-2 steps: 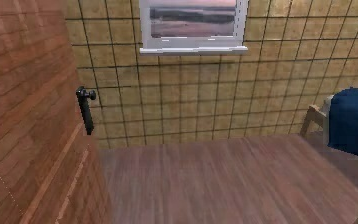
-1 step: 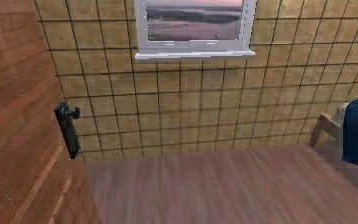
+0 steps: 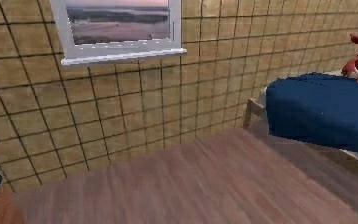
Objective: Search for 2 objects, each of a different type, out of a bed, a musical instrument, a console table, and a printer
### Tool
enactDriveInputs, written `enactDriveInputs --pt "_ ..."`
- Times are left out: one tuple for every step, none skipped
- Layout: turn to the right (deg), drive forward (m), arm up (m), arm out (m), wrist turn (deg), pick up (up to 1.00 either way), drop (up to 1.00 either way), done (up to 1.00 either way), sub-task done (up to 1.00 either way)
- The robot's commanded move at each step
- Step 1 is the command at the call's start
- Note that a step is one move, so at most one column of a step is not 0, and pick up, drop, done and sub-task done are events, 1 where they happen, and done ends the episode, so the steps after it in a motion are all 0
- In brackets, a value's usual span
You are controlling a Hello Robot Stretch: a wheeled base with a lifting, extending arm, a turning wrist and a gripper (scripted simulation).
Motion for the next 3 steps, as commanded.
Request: enactDriveInputs --pt "0.0 0.30 0.00 0.00 0.0 0.00 0.00 0.00 0.00" --pt "45.0 0.00 0.00 0.00 0.0 0.00 0.00 0.00 0.00" --pt "6.0 0.00 0.00 0.00 0.0 0.00 0.00 0.00 0.00"
